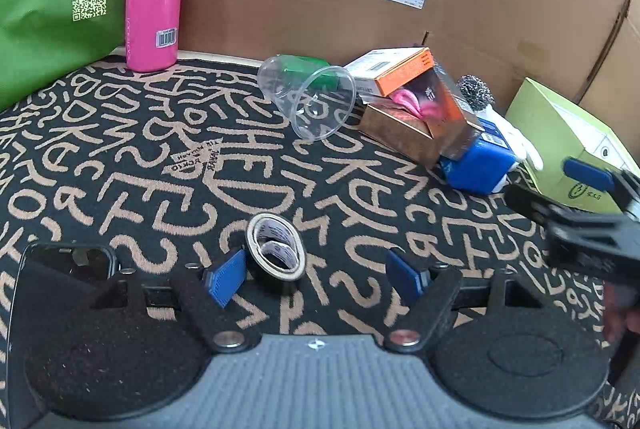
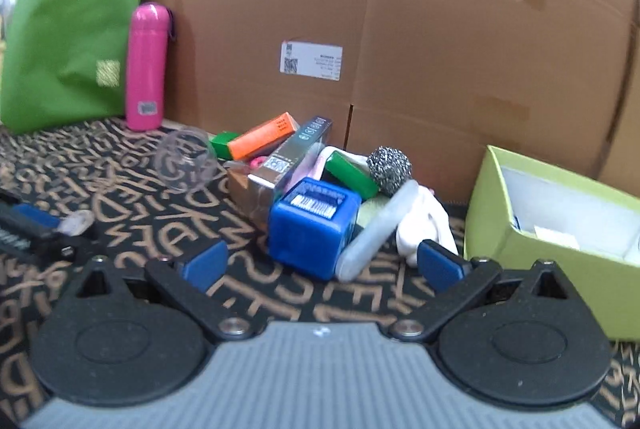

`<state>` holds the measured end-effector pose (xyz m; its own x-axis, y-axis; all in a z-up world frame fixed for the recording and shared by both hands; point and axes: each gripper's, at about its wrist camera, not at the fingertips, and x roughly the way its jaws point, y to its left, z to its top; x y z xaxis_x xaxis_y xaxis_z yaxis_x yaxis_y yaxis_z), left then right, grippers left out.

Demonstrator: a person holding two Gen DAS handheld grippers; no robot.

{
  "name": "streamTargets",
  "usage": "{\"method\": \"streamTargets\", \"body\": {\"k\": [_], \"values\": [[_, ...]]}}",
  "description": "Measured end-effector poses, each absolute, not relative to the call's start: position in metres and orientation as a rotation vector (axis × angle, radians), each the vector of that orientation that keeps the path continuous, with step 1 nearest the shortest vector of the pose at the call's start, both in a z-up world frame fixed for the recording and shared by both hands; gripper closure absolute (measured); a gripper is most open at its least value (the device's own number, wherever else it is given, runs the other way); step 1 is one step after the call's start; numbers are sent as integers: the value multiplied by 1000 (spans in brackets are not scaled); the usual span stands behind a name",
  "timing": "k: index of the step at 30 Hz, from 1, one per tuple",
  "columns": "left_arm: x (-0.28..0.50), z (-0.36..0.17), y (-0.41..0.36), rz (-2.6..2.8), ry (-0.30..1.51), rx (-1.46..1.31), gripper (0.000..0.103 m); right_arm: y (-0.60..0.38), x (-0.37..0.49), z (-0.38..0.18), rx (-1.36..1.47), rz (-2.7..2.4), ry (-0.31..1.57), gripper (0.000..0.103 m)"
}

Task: Organize objects
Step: 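Grasp the silver tape roll with the left tool while the right tool grasps the blue square container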

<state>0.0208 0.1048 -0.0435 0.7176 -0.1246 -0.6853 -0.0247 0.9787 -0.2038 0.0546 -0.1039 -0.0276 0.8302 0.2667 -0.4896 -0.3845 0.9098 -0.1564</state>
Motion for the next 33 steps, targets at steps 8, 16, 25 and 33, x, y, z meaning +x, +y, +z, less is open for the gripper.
{"method": "streamTargets", "body": {"k": [8,16,25,33], "values": [[38,-48,105,-78,746,-166,33,-82,95,-49,-267,349,524,23],[47,-48,96,-175,756,-147,71,-107,68,-42,-200,375,527,41],[45,-51,27,-376,755,-42,68,-169,3,-29,-181,306,565,41],[41,-51,24,-321,755,5,49,-174,5,-37,-111,284,579,28]]}}
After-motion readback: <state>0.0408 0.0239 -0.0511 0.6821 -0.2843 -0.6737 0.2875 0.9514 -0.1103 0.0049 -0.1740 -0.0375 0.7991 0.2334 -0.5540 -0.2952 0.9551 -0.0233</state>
